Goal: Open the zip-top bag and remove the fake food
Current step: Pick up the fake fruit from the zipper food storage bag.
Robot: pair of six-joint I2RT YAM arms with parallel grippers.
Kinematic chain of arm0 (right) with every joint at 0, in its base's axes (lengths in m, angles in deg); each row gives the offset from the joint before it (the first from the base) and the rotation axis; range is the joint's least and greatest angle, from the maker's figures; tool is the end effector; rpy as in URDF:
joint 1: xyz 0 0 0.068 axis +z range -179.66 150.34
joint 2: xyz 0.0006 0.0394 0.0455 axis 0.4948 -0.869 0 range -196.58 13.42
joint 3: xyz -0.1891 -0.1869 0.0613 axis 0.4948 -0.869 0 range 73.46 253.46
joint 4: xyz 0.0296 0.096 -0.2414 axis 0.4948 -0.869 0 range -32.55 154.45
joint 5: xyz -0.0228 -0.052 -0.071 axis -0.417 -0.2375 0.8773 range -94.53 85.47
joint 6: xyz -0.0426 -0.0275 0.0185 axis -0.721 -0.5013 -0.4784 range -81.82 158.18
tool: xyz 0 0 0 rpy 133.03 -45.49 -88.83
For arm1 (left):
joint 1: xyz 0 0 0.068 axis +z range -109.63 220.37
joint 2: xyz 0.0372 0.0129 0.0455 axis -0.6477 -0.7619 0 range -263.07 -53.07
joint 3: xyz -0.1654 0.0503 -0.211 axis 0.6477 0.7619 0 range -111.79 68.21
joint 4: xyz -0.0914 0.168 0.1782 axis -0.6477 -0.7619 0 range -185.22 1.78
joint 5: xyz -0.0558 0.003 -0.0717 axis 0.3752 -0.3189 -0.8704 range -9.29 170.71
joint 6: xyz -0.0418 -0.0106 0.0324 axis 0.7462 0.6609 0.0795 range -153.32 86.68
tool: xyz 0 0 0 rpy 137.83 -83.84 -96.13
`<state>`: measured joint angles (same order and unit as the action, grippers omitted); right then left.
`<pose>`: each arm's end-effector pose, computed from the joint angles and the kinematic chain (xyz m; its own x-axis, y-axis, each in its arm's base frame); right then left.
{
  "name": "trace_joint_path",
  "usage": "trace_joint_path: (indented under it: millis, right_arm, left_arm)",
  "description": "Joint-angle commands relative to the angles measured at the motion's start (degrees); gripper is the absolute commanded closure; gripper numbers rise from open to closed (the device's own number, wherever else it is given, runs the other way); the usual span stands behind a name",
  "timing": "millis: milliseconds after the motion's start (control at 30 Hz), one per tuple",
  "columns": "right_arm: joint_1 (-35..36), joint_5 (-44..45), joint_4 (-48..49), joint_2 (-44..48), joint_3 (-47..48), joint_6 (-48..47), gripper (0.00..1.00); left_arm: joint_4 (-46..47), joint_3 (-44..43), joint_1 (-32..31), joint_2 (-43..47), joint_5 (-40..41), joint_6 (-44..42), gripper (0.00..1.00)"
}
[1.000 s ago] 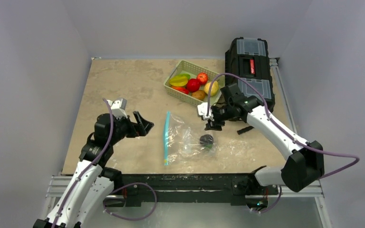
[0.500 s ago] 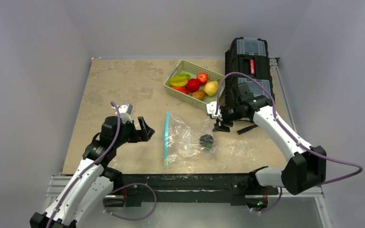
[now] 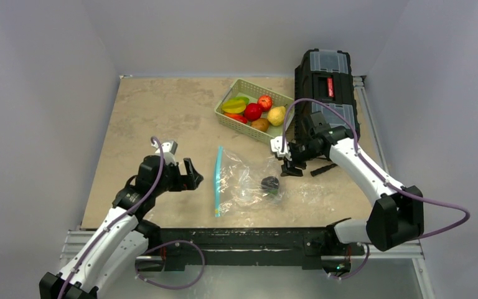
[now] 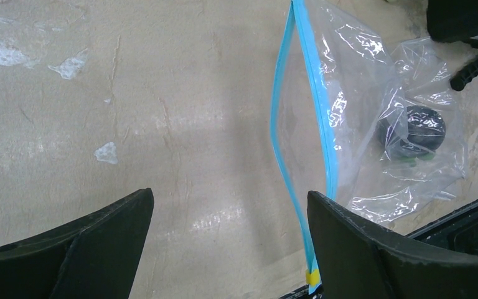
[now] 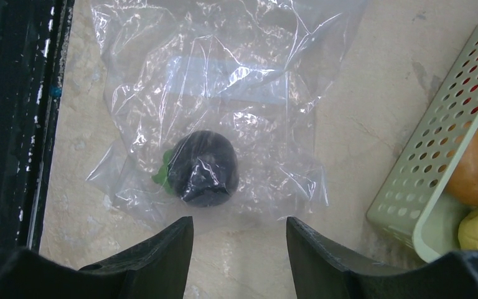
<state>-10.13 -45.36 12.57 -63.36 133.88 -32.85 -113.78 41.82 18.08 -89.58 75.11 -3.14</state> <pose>0.2269 0.1052 0.2652 0.1707 -0.6987 -0.6947 -0.9842 -0.0880 -0.1533 0.1361 -0.0594 0.2227 -0.6932 -0.2566 -0.6735 0.1184 0.8812 -0.4576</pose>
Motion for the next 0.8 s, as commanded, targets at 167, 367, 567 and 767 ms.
trace_joint_path:
  millis: [167, 367, 567, 767]
  right_arm:
    - [-0.2, 0.99, 0.78, 0.28, -1.19, -1.2, 0.44]
    - [-0.24, 1.62, 1.63, 0.56, -1.85, -1.34, 0.44]
    - [-0.2, 1.76, 2.56, 1.17, -2.88, -2.03, 0.44]
    - [-0.19, 2.6, 3.04, 1.23, -4.1, -3.31, 0.42]
  left_arm:
    - [1.47, 0.58, -0.3, 1.32, 0.65, -1.06, 0.09]
    - [1.39, 0.44, -0.3, 1.15, 0.53, -1.17, 0.12]
    - [1.39, 0.51, -0.31, 1.1, 0.26, -1.21, 0.12]
    - [1.91, 1.26, -0.33, 2.02, -0.84, -1.17, 0.11]
